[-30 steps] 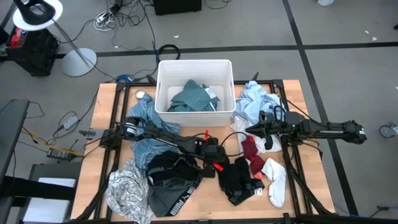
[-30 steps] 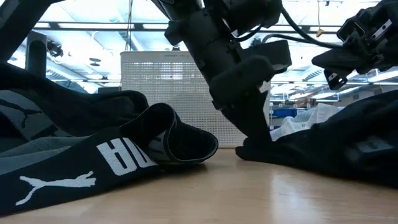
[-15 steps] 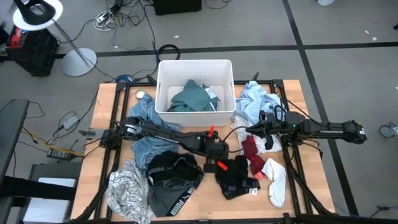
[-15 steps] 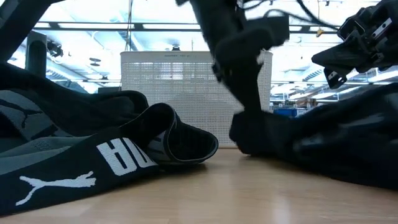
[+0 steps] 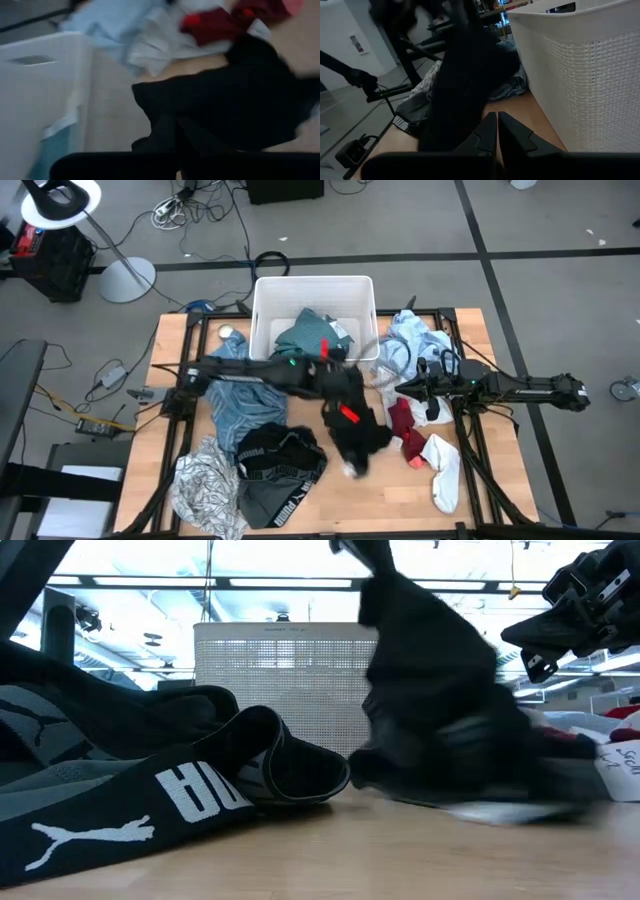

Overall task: Sort clothes
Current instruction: Put the right black boxers into the laundry bin

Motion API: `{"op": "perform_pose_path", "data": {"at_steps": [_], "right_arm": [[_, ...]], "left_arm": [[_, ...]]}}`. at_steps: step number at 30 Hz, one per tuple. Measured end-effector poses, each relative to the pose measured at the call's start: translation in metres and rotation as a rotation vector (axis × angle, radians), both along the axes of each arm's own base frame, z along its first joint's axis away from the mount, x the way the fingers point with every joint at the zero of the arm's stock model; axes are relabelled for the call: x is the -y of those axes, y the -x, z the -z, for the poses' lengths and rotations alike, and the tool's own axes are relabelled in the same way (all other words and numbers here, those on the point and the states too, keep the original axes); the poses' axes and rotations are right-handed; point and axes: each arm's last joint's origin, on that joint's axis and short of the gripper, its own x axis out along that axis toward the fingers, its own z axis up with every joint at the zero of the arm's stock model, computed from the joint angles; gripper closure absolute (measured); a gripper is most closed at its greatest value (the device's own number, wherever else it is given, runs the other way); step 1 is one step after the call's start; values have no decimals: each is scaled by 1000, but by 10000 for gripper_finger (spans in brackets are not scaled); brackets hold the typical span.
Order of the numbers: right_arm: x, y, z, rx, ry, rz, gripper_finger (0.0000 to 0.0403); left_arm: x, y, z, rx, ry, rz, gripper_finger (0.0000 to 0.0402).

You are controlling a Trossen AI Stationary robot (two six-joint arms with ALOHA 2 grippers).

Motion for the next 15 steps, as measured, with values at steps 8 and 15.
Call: {"op": "perform_pose_path", "data": {"at_steps": [8,15], "right_arm": [[0,0,-1,9,1,0,383],[0,0,-2,19,2,0,383]], "left_arm": [[-36,40,-54,136,-27,-164,401],[-65,74,-92,252,-49,-262,401]]}}
